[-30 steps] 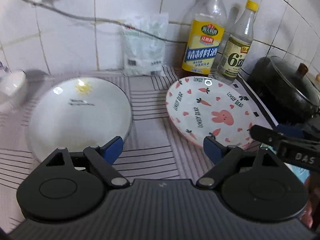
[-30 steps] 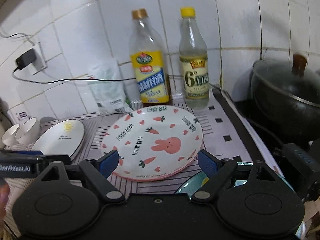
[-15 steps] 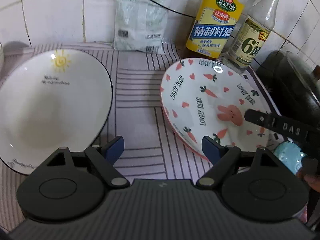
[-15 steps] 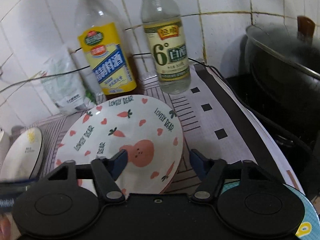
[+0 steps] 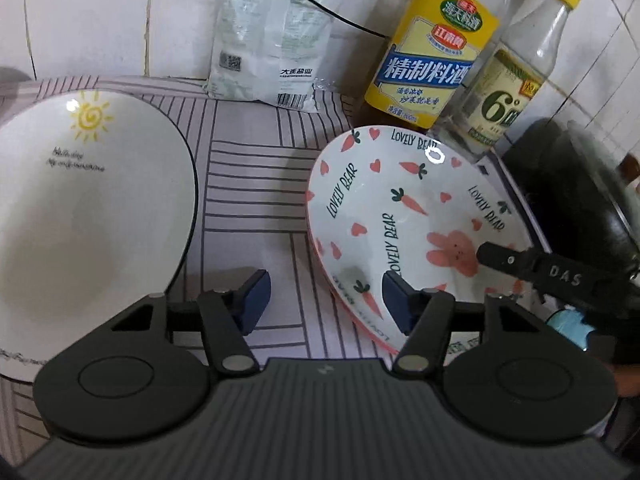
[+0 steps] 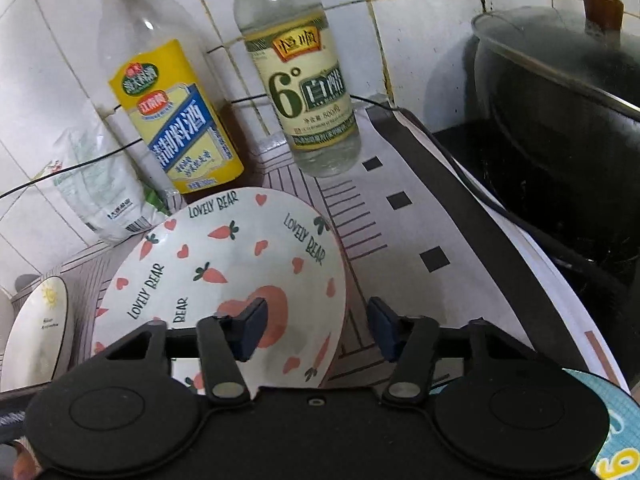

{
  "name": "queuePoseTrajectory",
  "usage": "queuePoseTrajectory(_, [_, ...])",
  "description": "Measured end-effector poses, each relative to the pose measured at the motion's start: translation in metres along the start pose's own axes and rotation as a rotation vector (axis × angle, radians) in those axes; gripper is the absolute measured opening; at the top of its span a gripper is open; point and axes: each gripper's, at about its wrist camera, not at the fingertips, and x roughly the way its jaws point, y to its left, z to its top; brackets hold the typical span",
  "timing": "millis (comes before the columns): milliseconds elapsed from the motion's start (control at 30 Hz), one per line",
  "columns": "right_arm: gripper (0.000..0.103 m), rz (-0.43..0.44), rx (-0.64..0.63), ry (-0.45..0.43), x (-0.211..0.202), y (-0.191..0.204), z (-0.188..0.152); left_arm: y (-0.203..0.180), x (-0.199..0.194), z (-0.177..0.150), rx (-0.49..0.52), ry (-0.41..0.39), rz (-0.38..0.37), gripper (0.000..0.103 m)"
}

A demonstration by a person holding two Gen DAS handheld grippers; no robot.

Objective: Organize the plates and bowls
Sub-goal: 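Close both grippers on the rim of the pink bunny plate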

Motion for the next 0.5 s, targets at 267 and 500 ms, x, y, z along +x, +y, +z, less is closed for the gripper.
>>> queuePoseTrajectory(267, [0.025,0.012,0.039,-0.015,0.002,-0.006,0.002,-0.004,0.003,-0.003,0.023,-0.023,0.015,0.033])
queuePoseTrajectory(500, [0.026,0.033,0.025,-0.027,0.002,-0.006,0.000,-0.012,0.006,-0.003,0.050,-0.031,0.030,0.032])
